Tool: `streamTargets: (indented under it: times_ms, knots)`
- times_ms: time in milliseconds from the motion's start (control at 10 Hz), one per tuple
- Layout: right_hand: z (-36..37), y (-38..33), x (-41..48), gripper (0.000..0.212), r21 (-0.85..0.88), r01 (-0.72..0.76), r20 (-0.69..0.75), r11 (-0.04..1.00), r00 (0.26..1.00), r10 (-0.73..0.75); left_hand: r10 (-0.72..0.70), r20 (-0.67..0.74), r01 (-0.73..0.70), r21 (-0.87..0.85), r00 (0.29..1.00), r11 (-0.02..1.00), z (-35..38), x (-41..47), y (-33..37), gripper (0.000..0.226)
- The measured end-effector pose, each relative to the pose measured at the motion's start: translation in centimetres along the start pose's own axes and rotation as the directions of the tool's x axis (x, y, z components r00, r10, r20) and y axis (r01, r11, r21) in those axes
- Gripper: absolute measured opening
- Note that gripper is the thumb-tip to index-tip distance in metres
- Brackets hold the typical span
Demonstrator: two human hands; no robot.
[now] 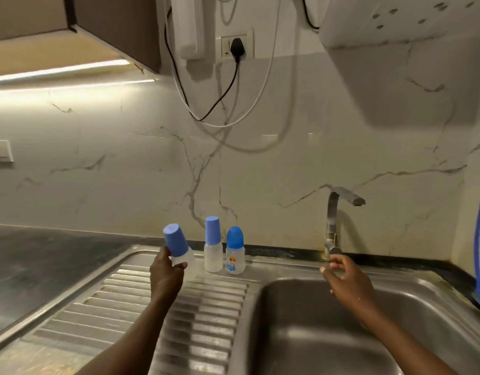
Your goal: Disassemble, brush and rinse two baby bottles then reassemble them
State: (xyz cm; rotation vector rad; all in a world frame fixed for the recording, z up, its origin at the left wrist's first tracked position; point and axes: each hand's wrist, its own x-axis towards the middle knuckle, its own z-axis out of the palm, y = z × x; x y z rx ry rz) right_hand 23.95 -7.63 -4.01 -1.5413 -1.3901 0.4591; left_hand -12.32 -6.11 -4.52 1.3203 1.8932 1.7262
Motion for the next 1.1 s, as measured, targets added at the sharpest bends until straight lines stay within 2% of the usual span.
streamTargets:
  times_ms: [100, 500, 900, 1100]
  knots:
    - [0.6, 0.0, 0.7, 0.041, -0.035, -0.004, 0.031, 0.999, 1.0, 0.005, -0.019, 0.005, 0.019, 0.0, 1.0, 1.0, 0.9, 1.9, -0.4, 0.055]
    - [3.4, 2.9, 2.7, 0.036, -0.073, -0.017, 0.045, 0.997, 0.999, 0.021, 0.058, 0.108, -0.07, 0.11, 0.993, 0.991, 5.6, 6.5, -2.4, 0.063]
    - [3.6, 1.8, 2.6, 0.039, -0.086, -0.017, 0.077, 0.996, 0.997, 0.024, 0.047, 0.221, -0.068, 0.092, 0.974, 0.993, 5.4, 7.0, -3.7, 0.08]
    - [3.1, 0.8, 2.3, 0.039, -0.088, 0.001, 0.056, 0.996, 0.998, 0.004, 0.033, 0.197, -0.056, 0.114, 0.98, 0.992, 4.6, 6.9, -2.8, 0.081]
